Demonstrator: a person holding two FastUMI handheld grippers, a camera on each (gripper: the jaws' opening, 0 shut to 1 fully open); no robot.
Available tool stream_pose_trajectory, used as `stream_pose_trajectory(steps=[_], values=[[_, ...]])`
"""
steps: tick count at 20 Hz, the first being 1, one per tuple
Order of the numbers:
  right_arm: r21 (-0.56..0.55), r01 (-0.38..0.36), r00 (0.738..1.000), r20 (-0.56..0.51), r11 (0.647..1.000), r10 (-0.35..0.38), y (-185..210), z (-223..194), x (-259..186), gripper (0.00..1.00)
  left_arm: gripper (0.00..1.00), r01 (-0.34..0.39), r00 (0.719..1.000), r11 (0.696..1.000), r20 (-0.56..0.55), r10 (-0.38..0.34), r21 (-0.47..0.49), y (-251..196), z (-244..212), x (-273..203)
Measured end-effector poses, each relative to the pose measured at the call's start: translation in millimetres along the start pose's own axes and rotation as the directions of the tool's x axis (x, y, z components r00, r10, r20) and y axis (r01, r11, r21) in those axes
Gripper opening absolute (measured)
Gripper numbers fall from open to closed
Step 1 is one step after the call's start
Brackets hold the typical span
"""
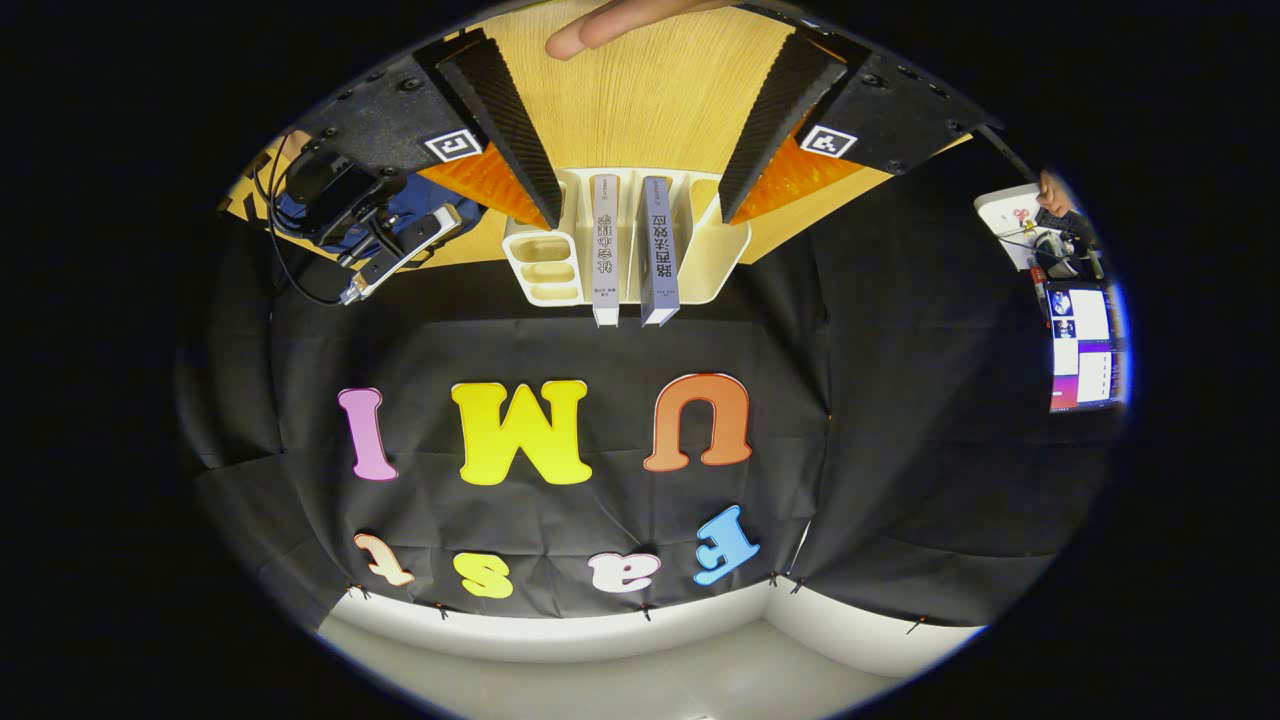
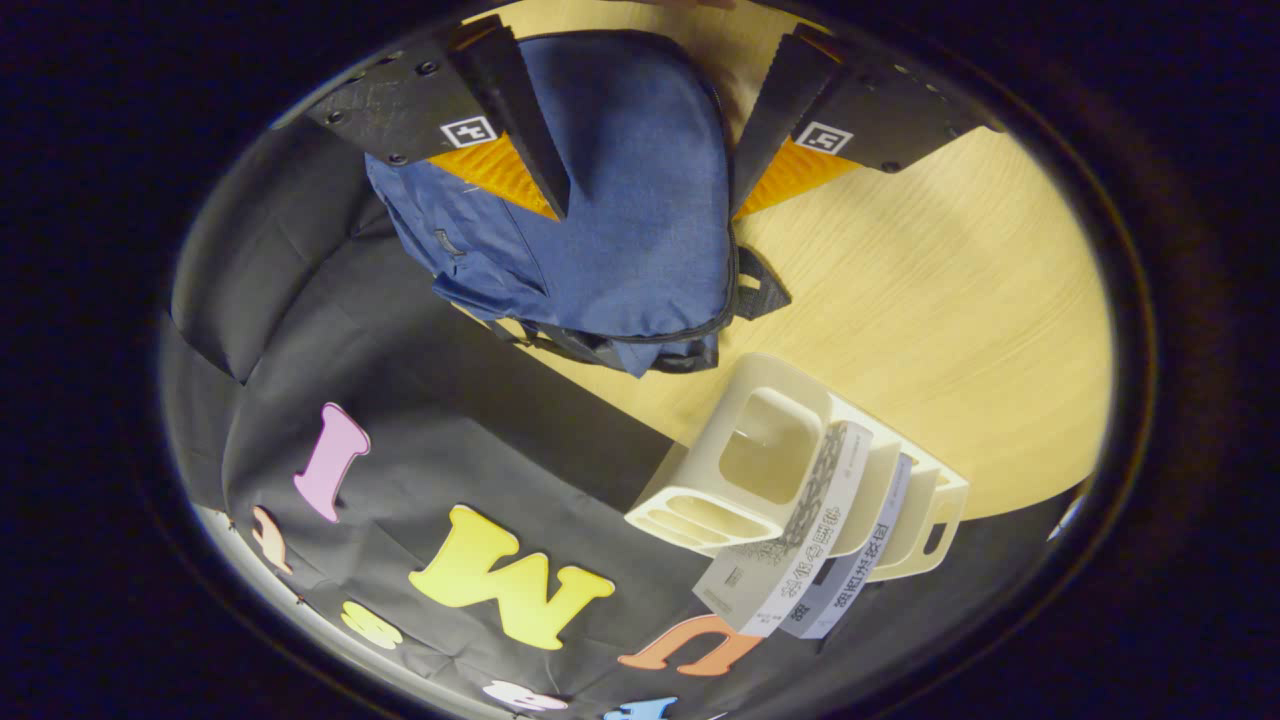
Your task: Open the schoolbag, grab two books from the bookshelf and put them into the schoolbag.
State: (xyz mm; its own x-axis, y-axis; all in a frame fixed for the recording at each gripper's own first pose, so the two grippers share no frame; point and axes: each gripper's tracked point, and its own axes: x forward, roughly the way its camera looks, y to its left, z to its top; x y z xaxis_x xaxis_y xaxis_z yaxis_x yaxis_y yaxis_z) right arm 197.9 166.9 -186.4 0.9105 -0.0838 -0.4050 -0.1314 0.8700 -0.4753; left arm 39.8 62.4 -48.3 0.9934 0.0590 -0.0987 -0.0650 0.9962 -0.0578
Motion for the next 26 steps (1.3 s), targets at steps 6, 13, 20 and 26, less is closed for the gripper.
stream_pose_trajectory(steps=[6,13,20,26], values=[[-0.002,0.097,0.993,0.063,0.995,-0.097,-25.0,31.0,-23.9,0.77,0.99,0.022,1.000,1.000,0.007,-0.022,0.010,-8.0,2.2,-0.9],[0.026,0.193,0.981,0.004,0.981,-0.193,-43.1,27.9,2.0,0.60,0.99,0.038,0.999,0.999,0.016,-0.038,0.018,-13.3,2.4,-2.3],[0.073,0.148,0.989,-0.009,0.986,-0.147,-51.5,21.6,11.8,0.12,0.99,0.055,0.998,0.998,0.007,-0.055,0.003,-19.5,0.3,-0.3],[0.087,0.112,0.993,0.012,0.990,-0.114,-73.5,35.8,1.4,0.08,0.99,0.082,0.997,0.997,-0.004,-0.082,-0.009,-29.8,-3.5,2.3]])
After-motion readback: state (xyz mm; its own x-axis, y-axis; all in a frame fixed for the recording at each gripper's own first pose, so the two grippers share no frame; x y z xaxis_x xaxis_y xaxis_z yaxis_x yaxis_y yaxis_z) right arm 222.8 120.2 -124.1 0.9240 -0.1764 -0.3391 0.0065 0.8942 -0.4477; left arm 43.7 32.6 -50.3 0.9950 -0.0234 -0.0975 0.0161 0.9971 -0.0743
